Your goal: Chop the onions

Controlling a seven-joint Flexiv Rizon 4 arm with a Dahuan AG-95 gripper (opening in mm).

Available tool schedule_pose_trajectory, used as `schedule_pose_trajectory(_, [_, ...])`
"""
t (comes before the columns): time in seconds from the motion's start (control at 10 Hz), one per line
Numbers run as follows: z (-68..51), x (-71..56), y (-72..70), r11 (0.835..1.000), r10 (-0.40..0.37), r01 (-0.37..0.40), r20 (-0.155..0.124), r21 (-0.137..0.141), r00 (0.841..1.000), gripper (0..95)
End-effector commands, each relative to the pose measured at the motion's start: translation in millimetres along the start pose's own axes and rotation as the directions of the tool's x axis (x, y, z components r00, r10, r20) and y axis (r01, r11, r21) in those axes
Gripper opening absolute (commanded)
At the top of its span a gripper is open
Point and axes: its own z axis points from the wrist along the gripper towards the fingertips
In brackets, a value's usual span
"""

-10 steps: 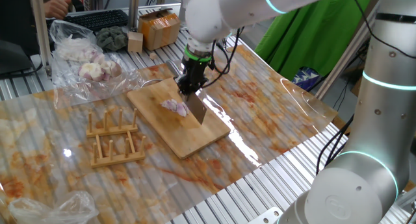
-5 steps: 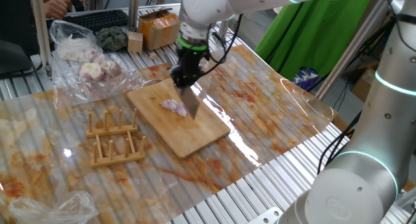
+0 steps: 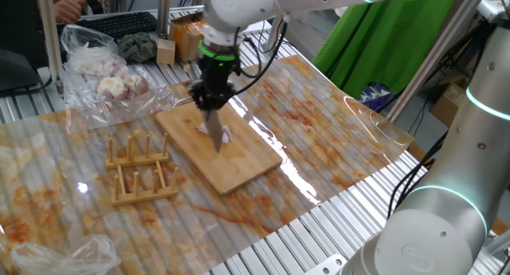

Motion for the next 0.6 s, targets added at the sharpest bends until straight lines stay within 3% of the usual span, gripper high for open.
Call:
schedule_pose_trajectory(0.1, [-1.8,11.0,18.4,1.0,0.024,-0.024,-0.007,0.0,1.0,0.0])
schedule_pose_trajectory(0.4, [4.3,17.5,34.5,0.999,0.051,-0.051,-0.007,0.001,0.999,0.0])
schedule_pose_trajectory(0.6, [4.3,17.5,34.5,0.999,0.05,-0.05,-0.005,0.01,0.999,0.0])
